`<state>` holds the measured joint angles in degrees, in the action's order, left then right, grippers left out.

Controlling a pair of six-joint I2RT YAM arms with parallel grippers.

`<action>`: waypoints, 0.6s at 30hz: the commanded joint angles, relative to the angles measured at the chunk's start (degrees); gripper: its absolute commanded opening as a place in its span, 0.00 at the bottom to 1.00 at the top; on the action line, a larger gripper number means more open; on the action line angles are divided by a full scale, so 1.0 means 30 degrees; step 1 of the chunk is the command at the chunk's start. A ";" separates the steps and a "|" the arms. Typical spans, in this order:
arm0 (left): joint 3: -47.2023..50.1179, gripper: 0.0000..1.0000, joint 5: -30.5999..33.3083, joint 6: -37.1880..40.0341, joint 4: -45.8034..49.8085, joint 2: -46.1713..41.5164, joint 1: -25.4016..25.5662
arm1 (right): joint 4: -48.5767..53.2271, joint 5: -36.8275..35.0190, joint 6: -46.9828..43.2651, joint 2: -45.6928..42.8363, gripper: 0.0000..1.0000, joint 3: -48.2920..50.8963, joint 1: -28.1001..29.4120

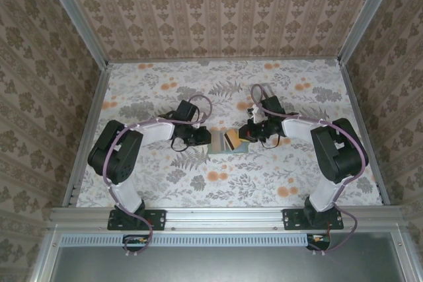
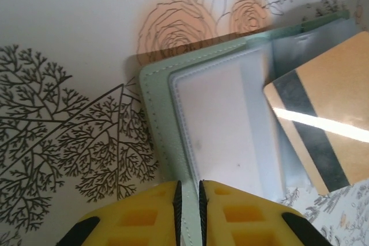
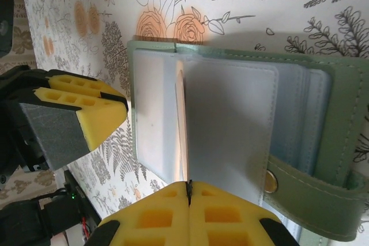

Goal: Put the credit cards into the card holder

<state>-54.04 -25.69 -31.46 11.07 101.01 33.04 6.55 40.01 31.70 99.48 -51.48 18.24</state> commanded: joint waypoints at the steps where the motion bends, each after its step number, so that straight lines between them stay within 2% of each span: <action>1: 0.0047 0.17 0.0304 -0.0658 -0.0189 0.0146 0.0132 | -0.0106 -0.0607 -0.0061 -0.0316 0.00 0.0507 -0.0107; 18: -0.0026 0.13 0.0599 -0.0938 -0.0474 0.0636 0.0545 | -0.1999 0.0638 0.0976 0.0844 0.00 0.0394 0.0036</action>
<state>-54.02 -24.34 -33.43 9.76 101.82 34.15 2.02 40.25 33.47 100.47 -50.50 18.26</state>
